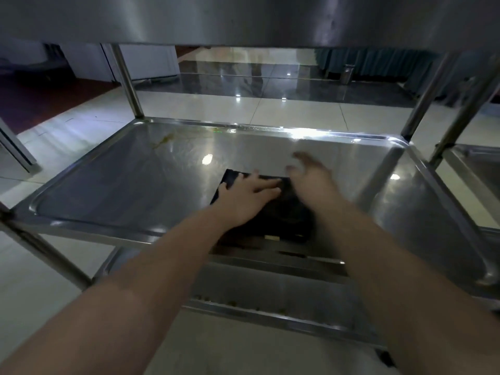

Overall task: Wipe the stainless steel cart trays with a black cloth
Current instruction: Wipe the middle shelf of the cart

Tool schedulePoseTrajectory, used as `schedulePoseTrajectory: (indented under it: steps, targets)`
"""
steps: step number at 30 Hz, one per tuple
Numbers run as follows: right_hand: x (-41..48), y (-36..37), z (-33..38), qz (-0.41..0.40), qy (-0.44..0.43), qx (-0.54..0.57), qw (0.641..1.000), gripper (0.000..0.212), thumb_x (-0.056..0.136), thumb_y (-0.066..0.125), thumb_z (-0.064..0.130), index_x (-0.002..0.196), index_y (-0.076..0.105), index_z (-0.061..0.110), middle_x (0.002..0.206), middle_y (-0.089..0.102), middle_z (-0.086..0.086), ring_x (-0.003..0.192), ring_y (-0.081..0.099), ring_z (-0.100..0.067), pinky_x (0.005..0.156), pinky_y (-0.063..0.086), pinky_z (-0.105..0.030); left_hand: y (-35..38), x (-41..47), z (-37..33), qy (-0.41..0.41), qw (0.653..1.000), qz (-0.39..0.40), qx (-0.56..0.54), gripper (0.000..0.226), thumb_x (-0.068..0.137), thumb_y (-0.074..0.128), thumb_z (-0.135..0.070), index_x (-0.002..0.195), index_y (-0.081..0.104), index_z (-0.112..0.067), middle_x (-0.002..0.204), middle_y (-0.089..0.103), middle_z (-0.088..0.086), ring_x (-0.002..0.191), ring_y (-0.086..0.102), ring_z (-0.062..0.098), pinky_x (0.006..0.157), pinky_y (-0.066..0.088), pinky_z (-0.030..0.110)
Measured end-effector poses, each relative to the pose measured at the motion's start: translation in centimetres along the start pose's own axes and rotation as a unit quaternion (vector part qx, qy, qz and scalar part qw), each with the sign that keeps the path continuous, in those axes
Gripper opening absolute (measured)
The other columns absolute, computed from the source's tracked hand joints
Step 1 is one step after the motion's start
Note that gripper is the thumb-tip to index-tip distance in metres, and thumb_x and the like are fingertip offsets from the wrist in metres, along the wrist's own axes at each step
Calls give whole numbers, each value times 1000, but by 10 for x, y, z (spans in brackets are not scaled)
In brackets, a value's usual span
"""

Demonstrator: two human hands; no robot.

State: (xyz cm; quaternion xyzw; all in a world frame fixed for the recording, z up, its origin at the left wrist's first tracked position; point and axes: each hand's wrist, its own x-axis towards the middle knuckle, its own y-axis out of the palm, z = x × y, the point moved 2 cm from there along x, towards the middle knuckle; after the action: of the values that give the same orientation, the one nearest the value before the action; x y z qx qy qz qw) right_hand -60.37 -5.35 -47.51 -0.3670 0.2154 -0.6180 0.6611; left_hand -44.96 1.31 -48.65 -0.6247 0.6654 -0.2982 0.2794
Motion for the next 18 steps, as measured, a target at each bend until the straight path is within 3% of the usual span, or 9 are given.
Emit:
schedulePoseTrajectory:
  steps: [1,2,4,7,11,15,18]
  targets:
    - [-9,17,16,45,-35,-63,996,51,100,42,46,148,37,28,152,38,-11,140,31,-34,117,18,-51,-19,-3,7,12,994,-72,-82,32,97,55,-34,127,59,-45,146,48,5,138,38,30,117,24,41]
    - [-19,36,30,94,-63,-131,985,58,99,35,55,152,27,32,159,26,-9,145,18,-36,118,9,-55,-38,-5,21,4,984,-145,-98,32,97,57,-24,124,63,-39,136,56,4,129,50,25,109,35,32]
    - [-35,67,45,161,-94,-237,954,70,91,17,75,153,3,46,165,-1,2,148,-10,-40,110,-13,-66,-71,-4,55,-44,976,-211,7,36,100,49,-26,133,58,-35,139,56,4,127,52,23,103,38,28]
    - [-34,71,32,162,-107,-277,941,77,78,5,88,148,-4,56,163,-8,14,148,-14,-37,102,-20,-71,-92,4,101,-98,970,-110,192,47,103,39,-42,150,34,-41,159,32,4,147,23,30,119,19,44]
    - [-8,27,-22,150,-62,-279,947,79,74,9,91,145,0,60,162,-3,18,149,-6,-32,108,-15,-68,-84,21,128,-70,952,-6,299,55,98,23,-63,150,7,-54,164,0,-12,151,-8,24,117,-2,59]
    - [8,2,-50,131,59,-278,950,74,82,18,86,148,2,57,163,-4,15,149,-10,-34,109,-13,-70,-68,31,130,-77,944,6,321,52,95,13,-67,146,0,-62,164,-4,-14,151,-5,25,113,-2,66]
    - [5,37,-9,128,17,-288,949,74,85,17,82,151,1,52,164,-3,11,147,-10,-40,106,-14,-73,-63,34,126,-76,943,6,323,52,95,12,-67,145,-1,-63,164,-3,-13,151,1,26,112,1,66]
